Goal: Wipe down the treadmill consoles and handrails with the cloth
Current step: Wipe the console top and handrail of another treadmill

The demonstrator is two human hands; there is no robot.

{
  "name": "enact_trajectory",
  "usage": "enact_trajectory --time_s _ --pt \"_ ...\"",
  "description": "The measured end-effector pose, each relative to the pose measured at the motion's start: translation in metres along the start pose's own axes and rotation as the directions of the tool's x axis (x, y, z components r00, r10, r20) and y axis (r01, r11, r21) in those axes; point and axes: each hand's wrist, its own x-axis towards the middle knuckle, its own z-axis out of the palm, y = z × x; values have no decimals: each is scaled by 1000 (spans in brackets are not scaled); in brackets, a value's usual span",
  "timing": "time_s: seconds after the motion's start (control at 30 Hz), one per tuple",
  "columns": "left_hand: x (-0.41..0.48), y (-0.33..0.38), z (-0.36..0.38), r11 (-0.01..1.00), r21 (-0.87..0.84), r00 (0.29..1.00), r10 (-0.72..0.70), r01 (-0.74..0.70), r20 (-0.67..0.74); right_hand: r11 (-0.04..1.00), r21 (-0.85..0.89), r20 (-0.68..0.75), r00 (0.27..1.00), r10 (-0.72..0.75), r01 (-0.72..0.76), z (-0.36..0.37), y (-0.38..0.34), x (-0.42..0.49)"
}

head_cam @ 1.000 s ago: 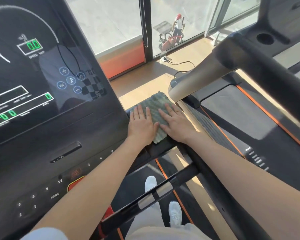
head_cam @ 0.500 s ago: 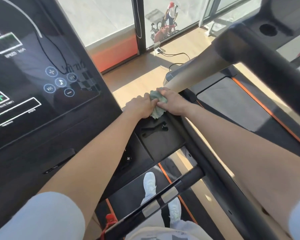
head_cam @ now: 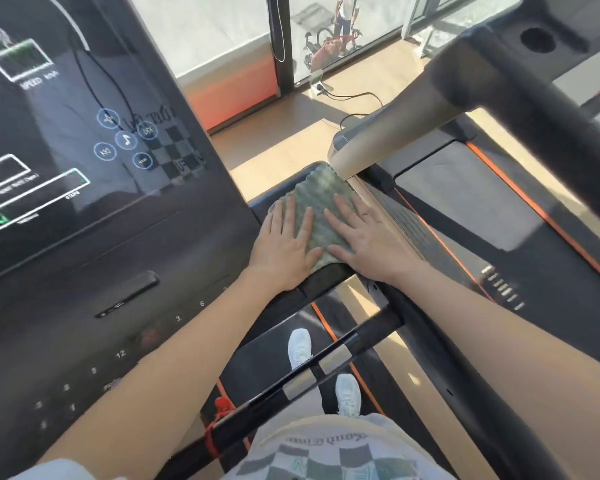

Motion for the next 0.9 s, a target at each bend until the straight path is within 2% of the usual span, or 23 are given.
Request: enact_trajectory --time_s 0.3,0.43,0.57,0.7,0.8,0.9 --pt "-61 48 33 995 92 994 57 -49 -91 993 -114 -53 998 -17 11 38 -21 -66" --pt "-62 58 37 999 0 990 53 -54 -132 995 -57 -142 987 69 -78 51 -22 -85" --pt "-40 59 29 993 -65 985 93 -104 -148 968 108 -233 940 248 -229 47 -23 -90" --pt "-4 54 15 990 -69 980 110 -123 -169 869 379 -143 908 394 -317 23 -5 -73" --pt "24 48 4 985 -87 975 129 -146 -180 744 587 -9 916 402 -321 6 15 -60" --pt "48 43 -5 978 -101 970 165 -185 -181 674 646 75 909 409 -357 1 26 -54"
